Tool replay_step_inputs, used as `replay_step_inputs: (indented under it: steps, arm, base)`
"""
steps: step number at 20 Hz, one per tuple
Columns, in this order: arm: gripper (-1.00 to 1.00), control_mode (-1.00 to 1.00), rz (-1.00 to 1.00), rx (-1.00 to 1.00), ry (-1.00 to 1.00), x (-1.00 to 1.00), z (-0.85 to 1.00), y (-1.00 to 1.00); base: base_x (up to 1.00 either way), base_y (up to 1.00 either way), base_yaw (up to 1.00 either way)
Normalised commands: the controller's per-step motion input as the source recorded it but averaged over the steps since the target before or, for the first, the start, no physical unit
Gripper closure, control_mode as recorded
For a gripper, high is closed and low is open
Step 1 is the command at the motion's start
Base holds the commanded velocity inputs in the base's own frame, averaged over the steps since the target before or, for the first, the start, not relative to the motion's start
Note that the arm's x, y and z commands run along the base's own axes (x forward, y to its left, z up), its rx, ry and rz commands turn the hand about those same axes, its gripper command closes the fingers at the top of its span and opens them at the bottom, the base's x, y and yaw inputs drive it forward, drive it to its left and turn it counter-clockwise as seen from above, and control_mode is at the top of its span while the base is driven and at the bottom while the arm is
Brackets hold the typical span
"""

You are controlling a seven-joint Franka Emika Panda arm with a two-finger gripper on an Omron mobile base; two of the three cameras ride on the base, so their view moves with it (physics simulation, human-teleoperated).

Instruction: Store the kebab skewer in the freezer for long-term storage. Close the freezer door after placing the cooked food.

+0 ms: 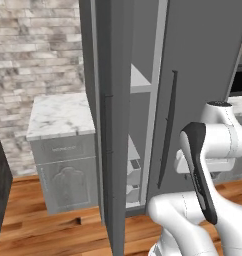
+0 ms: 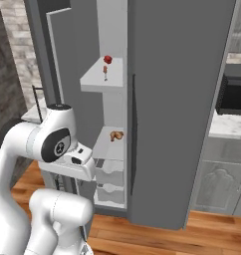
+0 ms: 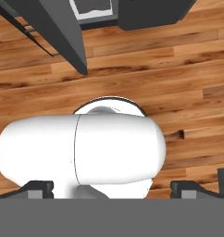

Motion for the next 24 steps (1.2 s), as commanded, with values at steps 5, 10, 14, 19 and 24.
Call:
replay_step_inputs:
  steps: [5, 10, 14, 19, 24]
  arm:
    - [-1.0, -1.0, 0.0, 0.0, 0.0, -0.01, 0.0, 0.0]
    - [-1.0, -1.0, 0.0, 0.0, -0.01, -0.01, 0.0, 0.1]
    - [-1.0, -1.0, -0.17, -0.05, -0.2, 0.0, 0.02, 0.76]
    - [-1.0, -1.0, -0.29, -0.22, -0.26, 0.03, 0.13, 1.0]
    - [-1.0, -1.0, -0.32, -0.31, -0.24, 0.28, 0.14, 1.0]
  base:
    - [0.0, 0.02, 0.0]
    - [0.0, 0.0, 0.0]
    - [0.0, 0.0, 0.0]
    - [0.0, 0.0, 0.0]
    - [0.0, 0.0, 0.0]
